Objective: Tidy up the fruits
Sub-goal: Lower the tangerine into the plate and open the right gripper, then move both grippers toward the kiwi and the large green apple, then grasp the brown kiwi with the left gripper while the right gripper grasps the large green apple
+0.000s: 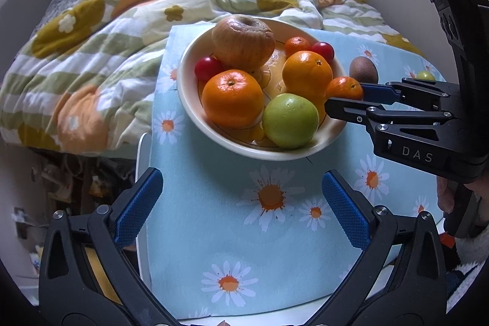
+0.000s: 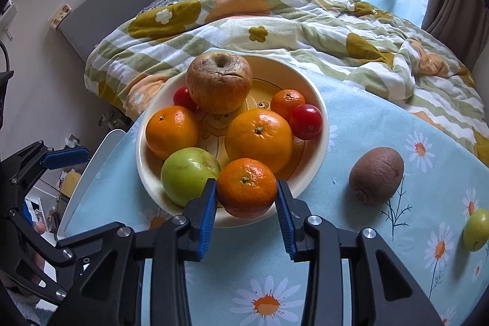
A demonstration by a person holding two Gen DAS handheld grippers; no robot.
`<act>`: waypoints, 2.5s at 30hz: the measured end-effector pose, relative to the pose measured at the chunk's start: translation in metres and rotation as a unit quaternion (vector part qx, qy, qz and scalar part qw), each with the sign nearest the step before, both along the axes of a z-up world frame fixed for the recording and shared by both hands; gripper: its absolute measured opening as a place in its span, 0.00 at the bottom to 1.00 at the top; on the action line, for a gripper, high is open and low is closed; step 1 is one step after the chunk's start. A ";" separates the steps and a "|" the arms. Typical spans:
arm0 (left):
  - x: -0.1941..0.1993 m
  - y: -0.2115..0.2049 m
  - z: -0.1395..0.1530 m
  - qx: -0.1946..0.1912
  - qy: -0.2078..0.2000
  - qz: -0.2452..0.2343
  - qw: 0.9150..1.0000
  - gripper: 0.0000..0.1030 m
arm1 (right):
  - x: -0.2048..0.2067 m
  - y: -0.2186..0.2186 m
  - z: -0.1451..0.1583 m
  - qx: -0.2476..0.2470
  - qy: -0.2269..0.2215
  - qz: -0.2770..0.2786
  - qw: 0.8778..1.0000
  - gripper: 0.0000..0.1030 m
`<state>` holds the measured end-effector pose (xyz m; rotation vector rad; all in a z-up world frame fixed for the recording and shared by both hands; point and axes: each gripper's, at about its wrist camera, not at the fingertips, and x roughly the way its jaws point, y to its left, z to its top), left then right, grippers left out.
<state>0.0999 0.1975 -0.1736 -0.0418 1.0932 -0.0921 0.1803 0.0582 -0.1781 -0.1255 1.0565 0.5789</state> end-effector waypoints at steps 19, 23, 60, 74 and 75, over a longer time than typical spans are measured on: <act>-0.002 0.007 0.033 -0.011 -0.026 -0.015 0.999 1.00 | -0.011 -0.019 0.036 -0.006 -0.049 -0.055 0.997 0.99; 0.001 0.006 0.050 -0.009 -0.042 -0.034 0.998 1.00 | -0.017 -0.028 0.055 -0.009 -0.062 -0.082 0.995 0.99; 0.076 -0.210 0.049 0.018 -0.085 -0.029 0.996 1.00 | -0.013 -0.259 0.051 -0.044 -0.043 -0.112 0.992 0.99; 0.127 -0.239 -0.025 0.121 -0.035 -0.065 0.990 0.89 | 0.030 -0.288 -0.010 -0.047 0.003 -0.124 0.991 0.99; 0.129 -0.240 -0.028 0.130 -0.033 -0.069 0.989 0.88 | 0.033 -0.289 -0.013 -0.045 0.005 -0.123 0.991 0.99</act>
